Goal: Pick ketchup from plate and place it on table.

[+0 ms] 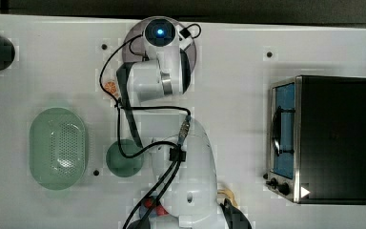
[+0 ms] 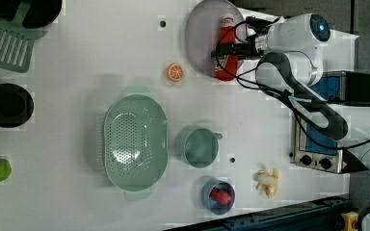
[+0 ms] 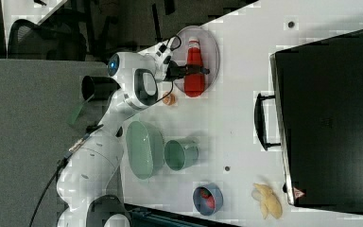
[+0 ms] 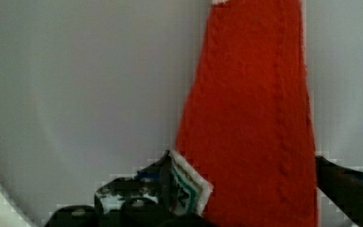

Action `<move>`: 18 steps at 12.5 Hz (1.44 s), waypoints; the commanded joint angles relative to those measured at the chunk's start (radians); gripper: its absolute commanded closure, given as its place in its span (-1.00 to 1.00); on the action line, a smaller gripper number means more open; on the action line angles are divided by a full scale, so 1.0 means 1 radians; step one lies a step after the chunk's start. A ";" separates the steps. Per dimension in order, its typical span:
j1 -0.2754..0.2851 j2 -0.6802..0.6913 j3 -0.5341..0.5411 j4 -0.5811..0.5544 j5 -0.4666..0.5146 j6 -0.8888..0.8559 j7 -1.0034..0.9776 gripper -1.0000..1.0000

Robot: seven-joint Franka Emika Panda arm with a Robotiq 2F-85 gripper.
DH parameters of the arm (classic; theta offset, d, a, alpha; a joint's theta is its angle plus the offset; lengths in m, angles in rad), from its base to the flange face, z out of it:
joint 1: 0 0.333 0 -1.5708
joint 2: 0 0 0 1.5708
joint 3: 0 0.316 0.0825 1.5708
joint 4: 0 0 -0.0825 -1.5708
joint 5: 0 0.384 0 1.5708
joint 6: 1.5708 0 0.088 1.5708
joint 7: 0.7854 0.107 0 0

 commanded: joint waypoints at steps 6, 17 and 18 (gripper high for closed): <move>-0.006 -0.005 0.004 0.050 -0.010 0.034 -0.029 -0.18; -0.039 -0.257 0.004 0.072 0.125 -0.174 -0.027 -0.18; -0.048 -0.301 0.004 0.068 0.125 -0.197 -0.027 -0.18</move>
